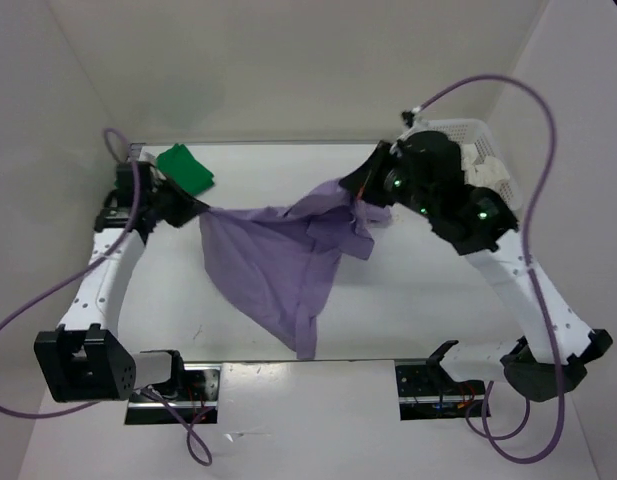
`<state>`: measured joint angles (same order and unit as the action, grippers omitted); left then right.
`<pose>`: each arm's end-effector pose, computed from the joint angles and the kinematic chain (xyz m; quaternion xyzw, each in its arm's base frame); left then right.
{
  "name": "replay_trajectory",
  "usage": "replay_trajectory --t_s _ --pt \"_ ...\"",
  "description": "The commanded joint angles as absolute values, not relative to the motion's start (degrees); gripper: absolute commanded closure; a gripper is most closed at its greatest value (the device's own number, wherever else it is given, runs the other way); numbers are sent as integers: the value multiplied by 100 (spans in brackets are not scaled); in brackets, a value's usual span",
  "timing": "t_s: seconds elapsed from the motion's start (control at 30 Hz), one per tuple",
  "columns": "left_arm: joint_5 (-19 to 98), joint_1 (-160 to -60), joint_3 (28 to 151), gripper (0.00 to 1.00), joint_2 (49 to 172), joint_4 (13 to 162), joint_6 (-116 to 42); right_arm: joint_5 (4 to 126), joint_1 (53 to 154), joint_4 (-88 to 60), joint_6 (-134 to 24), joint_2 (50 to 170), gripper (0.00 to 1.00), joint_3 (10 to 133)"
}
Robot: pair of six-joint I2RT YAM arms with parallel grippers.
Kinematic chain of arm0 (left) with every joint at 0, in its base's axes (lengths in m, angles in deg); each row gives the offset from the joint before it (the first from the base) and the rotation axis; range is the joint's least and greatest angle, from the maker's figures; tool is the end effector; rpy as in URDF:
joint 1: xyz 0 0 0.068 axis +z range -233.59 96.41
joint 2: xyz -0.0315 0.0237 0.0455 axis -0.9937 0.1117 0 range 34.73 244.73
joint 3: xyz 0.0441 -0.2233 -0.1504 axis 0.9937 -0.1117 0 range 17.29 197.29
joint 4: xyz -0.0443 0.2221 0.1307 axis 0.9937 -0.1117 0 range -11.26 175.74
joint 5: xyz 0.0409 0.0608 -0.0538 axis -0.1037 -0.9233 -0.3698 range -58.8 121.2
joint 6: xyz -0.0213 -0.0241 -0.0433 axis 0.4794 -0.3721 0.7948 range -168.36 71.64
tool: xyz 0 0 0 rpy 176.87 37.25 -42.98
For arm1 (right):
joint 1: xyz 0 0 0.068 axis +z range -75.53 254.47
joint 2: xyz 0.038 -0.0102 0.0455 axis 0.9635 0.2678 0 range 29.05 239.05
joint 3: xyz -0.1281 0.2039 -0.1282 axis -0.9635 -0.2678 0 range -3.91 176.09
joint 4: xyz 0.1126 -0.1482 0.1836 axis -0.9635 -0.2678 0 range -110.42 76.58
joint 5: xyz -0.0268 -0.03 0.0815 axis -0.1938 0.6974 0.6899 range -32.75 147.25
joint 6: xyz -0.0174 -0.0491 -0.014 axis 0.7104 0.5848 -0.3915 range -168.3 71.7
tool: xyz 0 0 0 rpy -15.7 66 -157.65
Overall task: Fold and stack the t-shirts
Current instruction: Flatten out the tshirt
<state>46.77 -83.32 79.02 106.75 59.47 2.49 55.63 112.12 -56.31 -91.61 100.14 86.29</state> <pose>0.2774 -0.0081 0.3154 -0.3268 0.8247 -0.2998 0.3511 0.1958 0.1498 0.4559 0.0491 0.8362 0.3454 0.4231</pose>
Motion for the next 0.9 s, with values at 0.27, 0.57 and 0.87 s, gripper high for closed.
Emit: replay_trajectory --t_s 0.27,0.57,0.87 --pt "4405 -6953 11991 98 10600 4602 -853 4126 11208 -6729 -7897 10587 100 14151" --pt "3543 -6953 13898 98 10715 4083 -1039 4117 11208 -6237 -7897 10587 100 14524" --pt "3682 -6953 13825 96 11206 4241 -1162 2870 11208 -5632 -7195 11122 98 13745"
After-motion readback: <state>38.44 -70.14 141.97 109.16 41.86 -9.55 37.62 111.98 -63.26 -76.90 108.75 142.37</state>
